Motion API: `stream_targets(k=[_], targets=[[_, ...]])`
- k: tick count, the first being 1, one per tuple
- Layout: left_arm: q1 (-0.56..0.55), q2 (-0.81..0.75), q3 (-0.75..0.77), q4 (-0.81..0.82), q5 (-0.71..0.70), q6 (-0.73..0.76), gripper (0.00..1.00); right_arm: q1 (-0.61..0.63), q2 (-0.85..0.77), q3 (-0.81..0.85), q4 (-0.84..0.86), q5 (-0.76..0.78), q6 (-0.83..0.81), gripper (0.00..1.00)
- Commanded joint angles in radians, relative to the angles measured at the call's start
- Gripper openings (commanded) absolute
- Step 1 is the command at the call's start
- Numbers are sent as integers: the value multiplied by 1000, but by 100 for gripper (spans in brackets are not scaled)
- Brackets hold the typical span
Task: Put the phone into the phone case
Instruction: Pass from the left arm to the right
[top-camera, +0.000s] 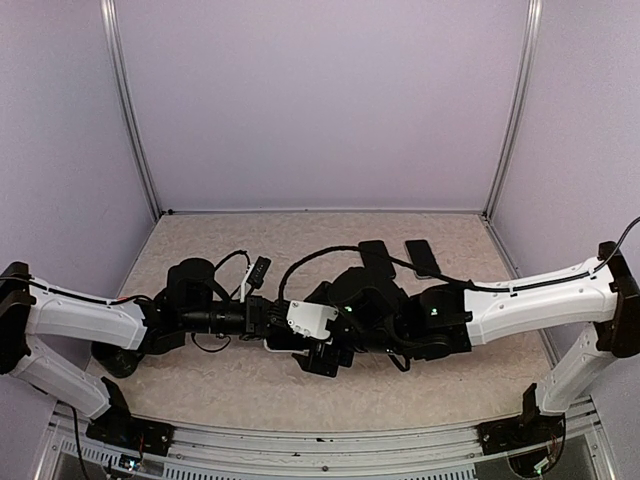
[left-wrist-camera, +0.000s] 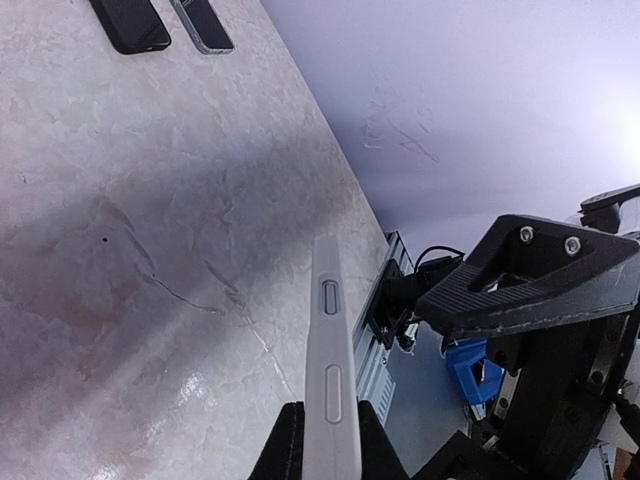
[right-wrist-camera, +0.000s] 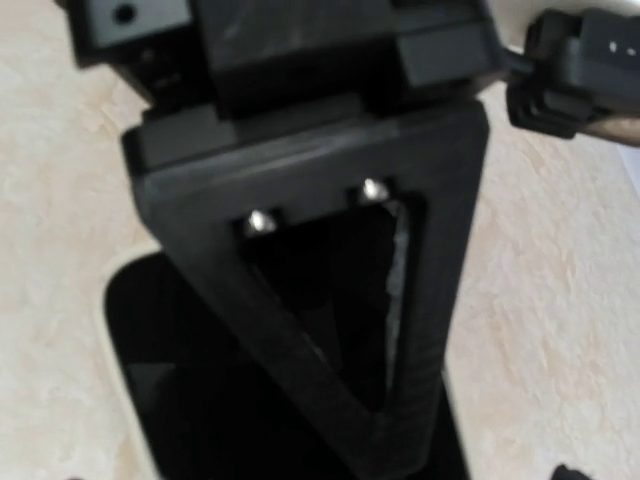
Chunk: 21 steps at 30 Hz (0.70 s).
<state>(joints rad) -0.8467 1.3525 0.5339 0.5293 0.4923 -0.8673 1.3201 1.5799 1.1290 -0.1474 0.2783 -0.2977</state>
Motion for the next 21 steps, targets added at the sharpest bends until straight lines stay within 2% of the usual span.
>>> stream_targets(k=[1,21], targets=[[5,-30,39,60,14,2,0,9,8,-2,4,50,9,99],[5,-36,37,64,27,-1,0,8,62,18,-11,107,16,99]])
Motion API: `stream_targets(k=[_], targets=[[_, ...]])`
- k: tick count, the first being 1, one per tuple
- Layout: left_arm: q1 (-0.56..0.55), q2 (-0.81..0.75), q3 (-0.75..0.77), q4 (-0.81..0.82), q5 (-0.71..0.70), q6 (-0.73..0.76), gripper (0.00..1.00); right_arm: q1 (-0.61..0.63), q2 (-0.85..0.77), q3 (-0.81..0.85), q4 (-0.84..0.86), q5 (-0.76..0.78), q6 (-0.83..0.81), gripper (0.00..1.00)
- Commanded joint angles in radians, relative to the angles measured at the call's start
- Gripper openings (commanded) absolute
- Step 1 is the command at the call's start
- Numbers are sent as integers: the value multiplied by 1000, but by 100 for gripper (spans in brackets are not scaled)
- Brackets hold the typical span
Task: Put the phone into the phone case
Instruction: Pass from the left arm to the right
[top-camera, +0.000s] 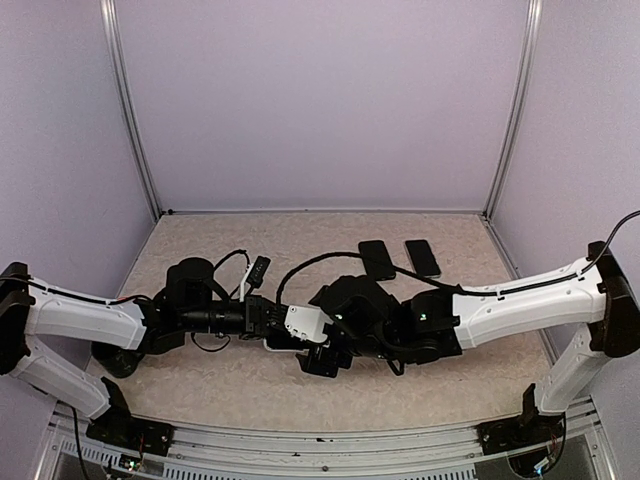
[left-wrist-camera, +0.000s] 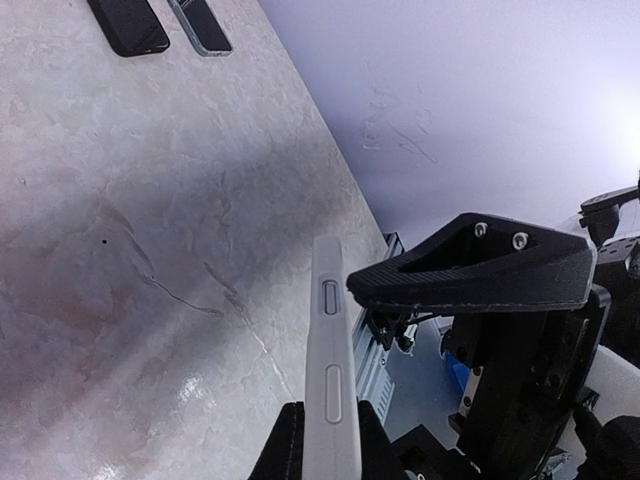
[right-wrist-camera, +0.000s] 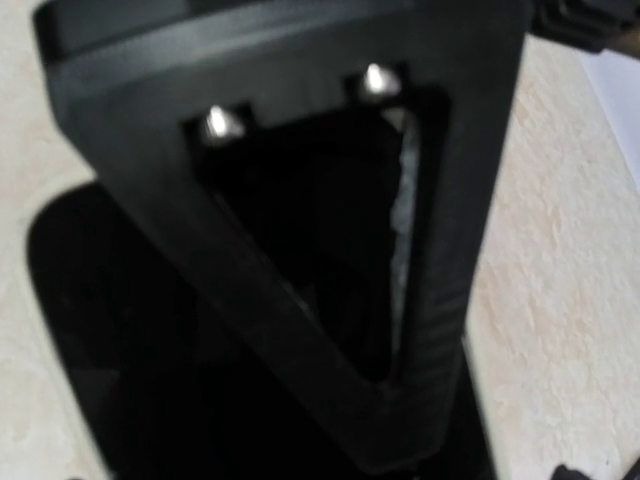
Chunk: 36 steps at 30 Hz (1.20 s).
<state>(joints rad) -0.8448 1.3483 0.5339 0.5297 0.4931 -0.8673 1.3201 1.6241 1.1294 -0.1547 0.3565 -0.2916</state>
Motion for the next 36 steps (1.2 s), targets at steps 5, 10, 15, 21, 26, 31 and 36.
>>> stream_targets(k=[5,10,15,21,26,31,36], targets=[[1,-33,38,64,39,3,0,8,25,24,-5,44,4,99],[-6,-23,41,62,59,14,0,0,22,29,-13,16,-6,99],[-14,-11,50,58,83,26,0,-11,17,29,-25,-17,-17,100],[-26,2,63,53,103,40,0,-32,-2,31,-47,-66,-24,100],[-34,15,74,37,106,52,0,-38,-2,49,-80,-112,-37,99],[-36,20,76,27,102,57,0,-38,0,59,-97,-119,-50,96],[-35,26,77,28,98,57,0,-38,12,67,-106,-106,-56,90]])
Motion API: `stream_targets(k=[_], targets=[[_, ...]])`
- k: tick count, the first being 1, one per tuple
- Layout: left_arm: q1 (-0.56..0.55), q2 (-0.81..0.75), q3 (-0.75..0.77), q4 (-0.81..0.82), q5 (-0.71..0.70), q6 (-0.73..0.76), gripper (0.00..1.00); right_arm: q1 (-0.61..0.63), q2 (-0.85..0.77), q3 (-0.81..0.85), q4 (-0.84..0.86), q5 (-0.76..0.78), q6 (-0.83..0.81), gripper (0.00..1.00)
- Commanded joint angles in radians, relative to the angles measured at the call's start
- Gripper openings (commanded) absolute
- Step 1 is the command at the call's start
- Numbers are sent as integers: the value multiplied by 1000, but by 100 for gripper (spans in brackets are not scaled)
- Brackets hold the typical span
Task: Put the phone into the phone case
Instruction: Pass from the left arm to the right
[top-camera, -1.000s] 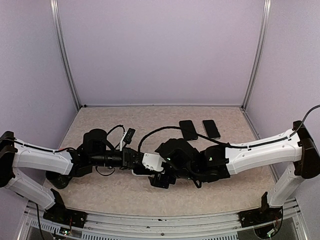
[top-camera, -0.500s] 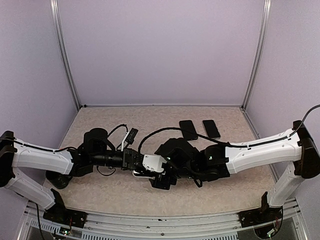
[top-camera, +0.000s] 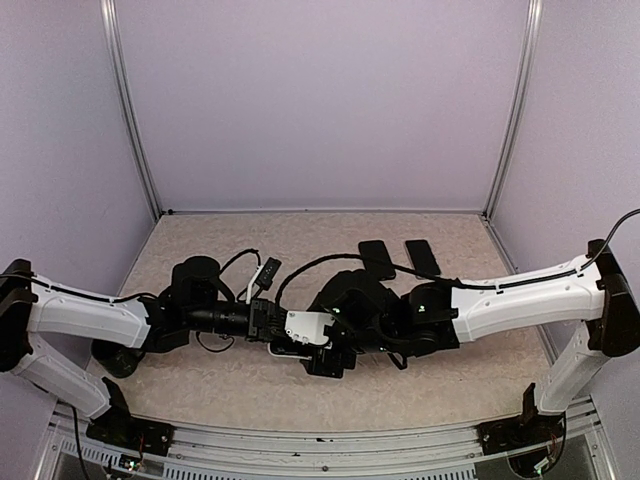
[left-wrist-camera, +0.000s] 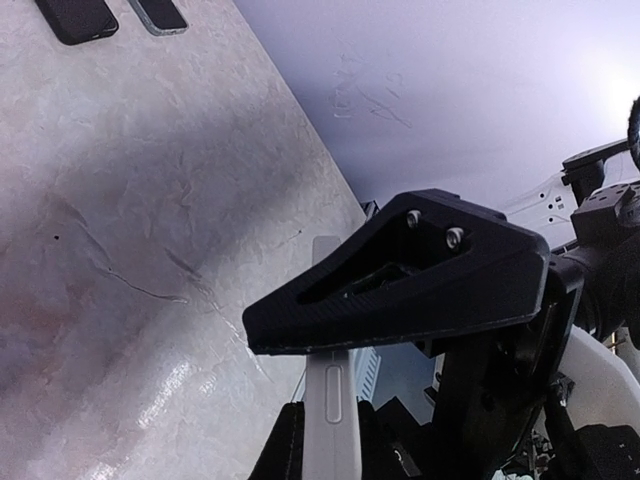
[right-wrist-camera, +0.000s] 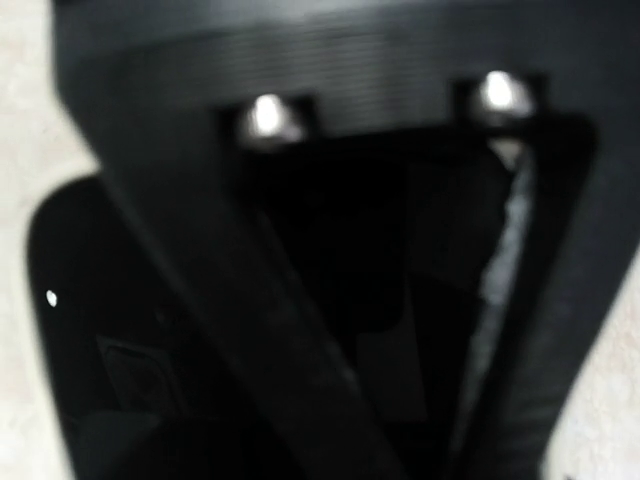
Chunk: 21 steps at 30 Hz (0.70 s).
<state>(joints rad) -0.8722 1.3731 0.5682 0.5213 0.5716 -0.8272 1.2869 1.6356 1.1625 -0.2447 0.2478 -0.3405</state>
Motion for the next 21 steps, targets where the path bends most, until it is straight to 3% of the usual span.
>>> stream_targets(k=[1,7,12,14,18,21], targets=[[-8,4,44,37,19,17,0,-6,5,37,-19,7,-8,88],[-8,15,47,39,19,16,0,-6,21,54,-35,-9,-15,68],[-7,14,47,36,18,16,0,-6,14,53,-30,-17,-16,64],[-8,11,47,36,12,16,0,-6,9,52,-29,-16,-15,70],[-5,0,48,29,9,21,0,-7,-24,30,-23,-36,-8,99],[-5,-3,48,22,9,23,0,-16,-59,15,-34,-64,-4,99]])
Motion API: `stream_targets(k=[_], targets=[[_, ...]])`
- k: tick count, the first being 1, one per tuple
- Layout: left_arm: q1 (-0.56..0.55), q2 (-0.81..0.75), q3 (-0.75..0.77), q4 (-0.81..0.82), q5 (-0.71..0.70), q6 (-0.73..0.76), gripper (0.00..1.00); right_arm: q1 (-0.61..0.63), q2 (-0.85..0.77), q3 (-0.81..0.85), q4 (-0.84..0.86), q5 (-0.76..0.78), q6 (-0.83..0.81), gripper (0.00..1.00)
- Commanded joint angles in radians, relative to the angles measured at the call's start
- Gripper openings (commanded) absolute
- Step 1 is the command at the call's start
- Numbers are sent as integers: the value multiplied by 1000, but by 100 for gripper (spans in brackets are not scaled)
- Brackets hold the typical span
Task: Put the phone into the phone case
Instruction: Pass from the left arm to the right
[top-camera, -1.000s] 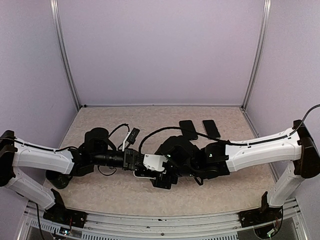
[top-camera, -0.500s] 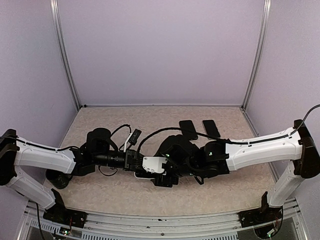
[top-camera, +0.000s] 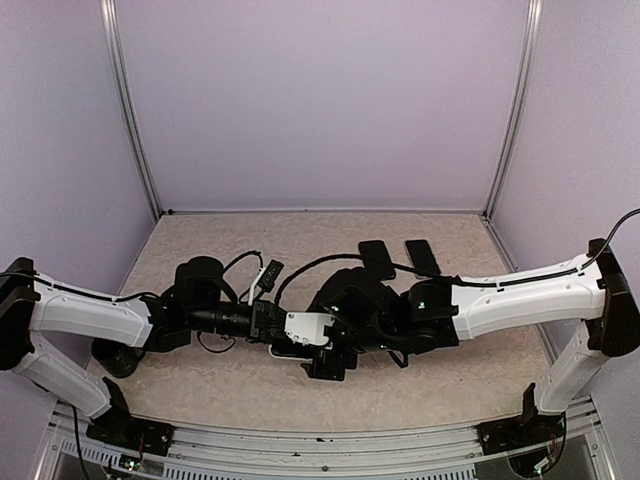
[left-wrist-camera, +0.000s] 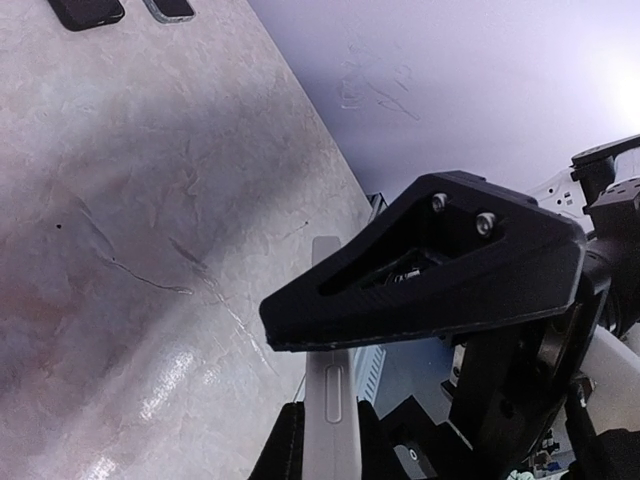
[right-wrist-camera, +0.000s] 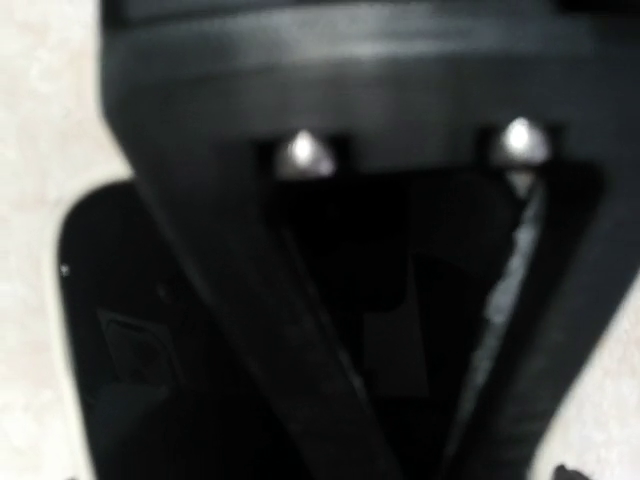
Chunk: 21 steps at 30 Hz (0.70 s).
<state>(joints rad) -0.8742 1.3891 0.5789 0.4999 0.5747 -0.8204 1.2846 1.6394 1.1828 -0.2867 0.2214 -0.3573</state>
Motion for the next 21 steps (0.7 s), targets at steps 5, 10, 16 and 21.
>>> stream_targets(k=[5,10,16,21], targets=[[1,-23,42,35,7,17,0,-30,-106,-30,-33,-41,12,100],[3,-28,51,23,6,21,0,-31,-129,-55,-72,-41,7,99],[7,-34,55,11,-1,25,0,-31,-136,-80,-81,-79,26,99],[9,-41,57,7,2,25,0,-33,-118,-87,-67,-48,32,99]])
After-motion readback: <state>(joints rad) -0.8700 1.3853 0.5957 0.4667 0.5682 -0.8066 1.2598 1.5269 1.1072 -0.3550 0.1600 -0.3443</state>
